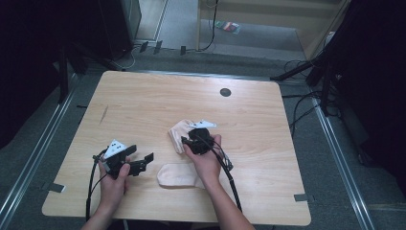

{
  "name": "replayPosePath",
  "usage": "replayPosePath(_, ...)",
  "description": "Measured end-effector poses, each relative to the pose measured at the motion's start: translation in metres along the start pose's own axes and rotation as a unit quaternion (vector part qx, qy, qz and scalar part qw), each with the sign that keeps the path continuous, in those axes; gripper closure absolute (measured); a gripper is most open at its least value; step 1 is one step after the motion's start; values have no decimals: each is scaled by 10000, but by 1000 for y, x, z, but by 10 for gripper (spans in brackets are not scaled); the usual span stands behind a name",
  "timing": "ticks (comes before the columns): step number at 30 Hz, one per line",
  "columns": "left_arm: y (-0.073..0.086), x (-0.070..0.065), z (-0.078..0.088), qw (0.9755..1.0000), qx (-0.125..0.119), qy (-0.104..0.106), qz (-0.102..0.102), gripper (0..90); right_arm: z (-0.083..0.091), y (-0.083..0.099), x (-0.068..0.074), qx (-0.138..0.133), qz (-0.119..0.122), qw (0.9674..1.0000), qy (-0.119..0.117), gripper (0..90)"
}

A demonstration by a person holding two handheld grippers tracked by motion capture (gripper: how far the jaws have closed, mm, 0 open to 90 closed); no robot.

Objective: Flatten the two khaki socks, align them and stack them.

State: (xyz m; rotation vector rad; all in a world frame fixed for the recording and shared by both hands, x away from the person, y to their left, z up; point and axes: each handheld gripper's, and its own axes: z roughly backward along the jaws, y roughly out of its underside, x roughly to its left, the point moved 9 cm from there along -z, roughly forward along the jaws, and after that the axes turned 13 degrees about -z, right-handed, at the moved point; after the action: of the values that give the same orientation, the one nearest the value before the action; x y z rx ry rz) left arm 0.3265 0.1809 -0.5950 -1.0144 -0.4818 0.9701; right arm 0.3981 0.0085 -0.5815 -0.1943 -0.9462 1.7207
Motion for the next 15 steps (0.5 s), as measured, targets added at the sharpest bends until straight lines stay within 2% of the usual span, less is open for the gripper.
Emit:
replayPosePath(5, 0, 0, 0, 10000, -9, 0, 0, 161, -12, 15, 9, 269, 231, 9994, 58, 561)
replayPosePath(8, 0, 0, 0, 10000, 0, 4, -2, 161, -16, 21, 11, 317, 465, 9981, 250, 587)
replayPosePath(9, 0, 0, 0, 10000, -4, 4, -3, 162, -17, 22, 11, 292, 529, 9978, 276, 615)
replayPosePath(13, 0, 0, 0, 10000, 0, 5, 3, 162, -16, 25, 15, 282, 719, 9966, 277, 818)
replayPosePath(15, 0, 0, 0, 10000, 0, 12, 5, 161, -15, 24, 17, 268, 742, 9965, 259, 853)
